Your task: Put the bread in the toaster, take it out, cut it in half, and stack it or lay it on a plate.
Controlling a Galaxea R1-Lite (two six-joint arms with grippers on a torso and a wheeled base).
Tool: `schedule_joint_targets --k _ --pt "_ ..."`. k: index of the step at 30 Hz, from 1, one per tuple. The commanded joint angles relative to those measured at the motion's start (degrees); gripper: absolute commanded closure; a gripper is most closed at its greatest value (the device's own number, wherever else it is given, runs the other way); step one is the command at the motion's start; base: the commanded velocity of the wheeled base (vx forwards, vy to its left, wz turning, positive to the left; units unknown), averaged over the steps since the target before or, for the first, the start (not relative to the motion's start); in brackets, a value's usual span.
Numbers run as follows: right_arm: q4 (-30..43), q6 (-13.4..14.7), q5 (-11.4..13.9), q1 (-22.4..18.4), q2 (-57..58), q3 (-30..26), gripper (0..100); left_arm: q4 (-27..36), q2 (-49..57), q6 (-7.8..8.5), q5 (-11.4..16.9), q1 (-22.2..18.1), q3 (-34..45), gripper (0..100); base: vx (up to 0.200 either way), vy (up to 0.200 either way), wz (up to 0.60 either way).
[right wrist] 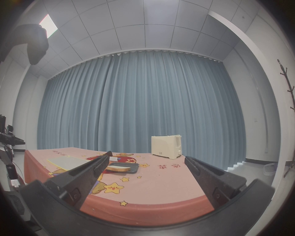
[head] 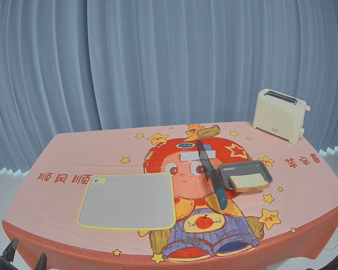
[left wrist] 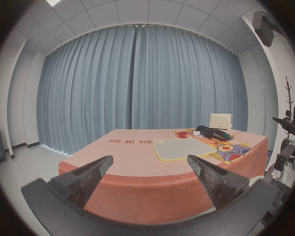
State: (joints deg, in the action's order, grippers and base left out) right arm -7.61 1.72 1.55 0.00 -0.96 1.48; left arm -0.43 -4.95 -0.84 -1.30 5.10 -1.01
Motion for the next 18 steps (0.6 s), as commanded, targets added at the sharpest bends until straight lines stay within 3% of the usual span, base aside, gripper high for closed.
schedule_joint_targets --k 1,9,12,18 --pt "0.1 0.2 1.4 0.4 1.0 2.0 0 0.0 -0.1 -0.04 0.0 0.0 1.0 0 0.000 0.000 0.00" --pt "0.2 0.6 1.7 2.1 -1.6 1.7 0 0.0 -0.1 -0.04 0.0 0.0 1.0 0 0.000 0.000 0.00" --pt "0.2 1.6 1.6 4.1 -3.3 2.4 0 0.0 -0.1 -0.04 0.0 0.0 1.0 0 0.000 0.000 0.00" --pt "0.3 5.0 1.5 3.6 -6.6 2.7 0 0.0 -0.1 -0.04 0.0 0.0 1.0 0 0.000 0.000 0.00"
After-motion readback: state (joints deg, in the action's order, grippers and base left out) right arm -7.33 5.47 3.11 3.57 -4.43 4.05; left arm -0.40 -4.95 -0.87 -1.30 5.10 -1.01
